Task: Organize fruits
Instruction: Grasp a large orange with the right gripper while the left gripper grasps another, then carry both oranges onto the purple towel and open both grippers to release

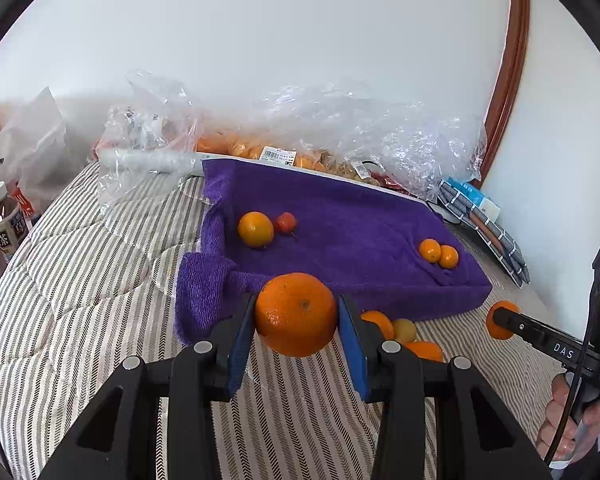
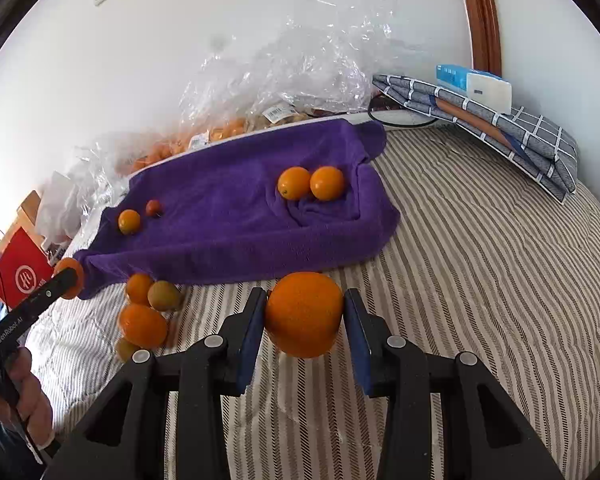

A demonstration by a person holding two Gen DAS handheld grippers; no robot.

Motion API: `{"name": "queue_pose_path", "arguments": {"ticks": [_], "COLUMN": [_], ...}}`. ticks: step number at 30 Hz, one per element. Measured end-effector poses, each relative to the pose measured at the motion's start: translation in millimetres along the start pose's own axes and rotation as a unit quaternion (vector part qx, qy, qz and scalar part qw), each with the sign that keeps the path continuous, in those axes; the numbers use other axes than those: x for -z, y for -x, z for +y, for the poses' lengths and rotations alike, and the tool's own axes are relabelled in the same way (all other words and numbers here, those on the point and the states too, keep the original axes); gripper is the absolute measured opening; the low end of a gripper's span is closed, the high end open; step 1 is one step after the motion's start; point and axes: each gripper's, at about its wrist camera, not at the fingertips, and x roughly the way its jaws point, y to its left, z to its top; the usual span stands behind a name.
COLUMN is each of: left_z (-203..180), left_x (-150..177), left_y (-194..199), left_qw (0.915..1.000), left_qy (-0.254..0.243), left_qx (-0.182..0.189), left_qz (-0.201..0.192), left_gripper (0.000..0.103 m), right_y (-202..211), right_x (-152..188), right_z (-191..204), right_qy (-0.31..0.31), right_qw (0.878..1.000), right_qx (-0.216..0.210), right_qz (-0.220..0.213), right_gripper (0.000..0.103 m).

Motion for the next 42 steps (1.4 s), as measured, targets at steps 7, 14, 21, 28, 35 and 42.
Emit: {"name": "queue_pose_path", "arguments": {"ticks": [7,14,21,28,35,42], "left_z": [-7.4,-8.4,-3.3,9.0,3.9,-0.2], "left_x": [-28.1,-63.2,-67.3,-57.5,-53.1,-50.1], "left_y": [-3.9,-29.4,-65.4,-79.9,-87.7,-92.8], "left_qw": [0.9999,0.9998,0.9997,0.9995,0.9994,0.9990], "left_qy": [-0.011,0.003,0.010,0.024,0.019,0.004], "left_qx": [-0.007,-0.008,-0.018,-0.020,-0.017,-0.033], "left_qz": [-0.001,-0.015,-0.013,0.008,0.023,0.031], "left_gripper": [0.039,0.039,0.039,0.039,0.039,0.039], "right_y": [-1.9,-20.1,-46.4,-73.8,-77.1,-81.2], "right_x": [-25.9,-52.0,-66.6,-57.0,-54.5,-55.0], "right_z": [12.4,20.2,29.3,33.3,28.7,24.9], "right_qy": [0.026,0.040,0.048,0.060,0.055,0.046], "right_qw": [0.999,0.998,0.998,0.998,0.998,0.999], "right_qx": [0.009,0.002,0.001,-0.001,-0.001,0.002], "right_qz": [-0.033,-0.039,-0.047,-0.016,-0.011,-0.002], "right_gripper": [0.039,0.039,0.039,0.039,0.039,0.039]}}
